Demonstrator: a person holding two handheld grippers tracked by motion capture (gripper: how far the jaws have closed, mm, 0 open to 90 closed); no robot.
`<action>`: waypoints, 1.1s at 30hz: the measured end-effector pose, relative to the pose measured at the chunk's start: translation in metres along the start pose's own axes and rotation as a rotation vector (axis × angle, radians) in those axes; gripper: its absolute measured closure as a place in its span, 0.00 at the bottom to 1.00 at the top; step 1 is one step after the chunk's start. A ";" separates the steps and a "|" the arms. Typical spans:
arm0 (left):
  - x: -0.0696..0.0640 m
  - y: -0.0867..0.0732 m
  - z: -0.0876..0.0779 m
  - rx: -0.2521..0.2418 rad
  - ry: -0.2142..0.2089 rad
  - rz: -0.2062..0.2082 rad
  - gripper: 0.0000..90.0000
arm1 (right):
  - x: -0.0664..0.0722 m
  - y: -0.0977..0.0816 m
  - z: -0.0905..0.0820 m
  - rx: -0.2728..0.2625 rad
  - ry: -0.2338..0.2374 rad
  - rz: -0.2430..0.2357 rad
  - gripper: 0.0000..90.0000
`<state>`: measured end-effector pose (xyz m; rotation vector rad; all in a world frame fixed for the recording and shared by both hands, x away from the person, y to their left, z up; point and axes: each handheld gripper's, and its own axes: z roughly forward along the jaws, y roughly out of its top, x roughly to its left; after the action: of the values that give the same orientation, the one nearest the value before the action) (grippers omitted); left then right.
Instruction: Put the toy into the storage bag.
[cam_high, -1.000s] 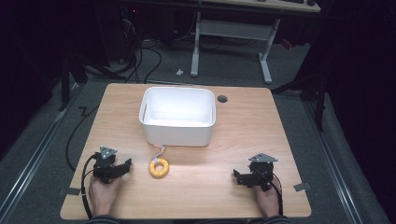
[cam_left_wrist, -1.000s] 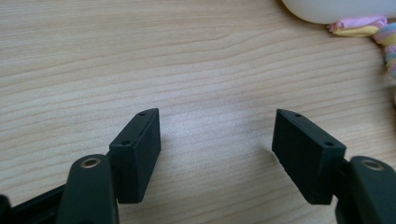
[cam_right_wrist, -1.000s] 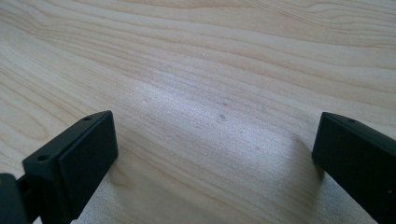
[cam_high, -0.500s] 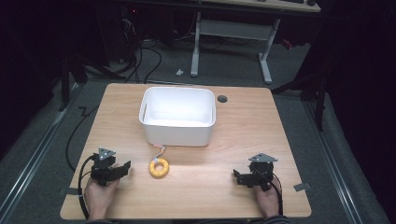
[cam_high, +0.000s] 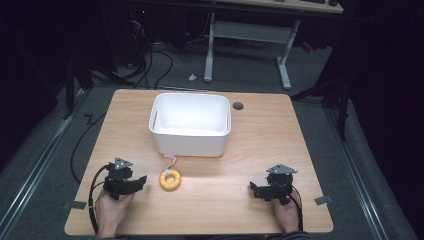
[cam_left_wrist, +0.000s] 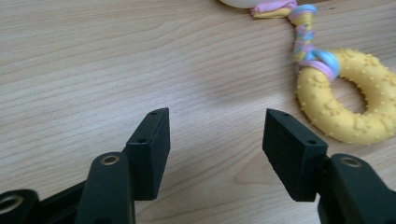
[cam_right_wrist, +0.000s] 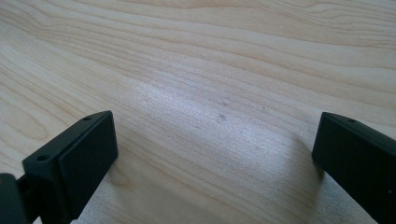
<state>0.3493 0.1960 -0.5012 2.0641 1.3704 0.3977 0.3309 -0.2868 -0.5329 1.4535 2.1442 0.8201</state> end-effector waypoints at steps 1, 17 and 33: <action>0.000 0.000 0.000 0.000 0.000 0.000 0.48 | 0.000 0.000 0.000 0.000 0.000 0.000 0.00; -0.025 0.017 0.003 -0.001 -0.064 0.050 0.52 | 0.000 0.000 0.000 0.000 0.000 -0.001 0.00; -0.044 0.032 0.018 0.027 -0.102 0.099 0.54 | 0.000 0.000 0.000 0.000 0.000 -0.001 0.00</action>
<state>0.3634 0.1414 -0.4904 2.1498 1.2237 0.3121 0.3309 -0.2869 -0.5329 1.4524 2.1450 0.8191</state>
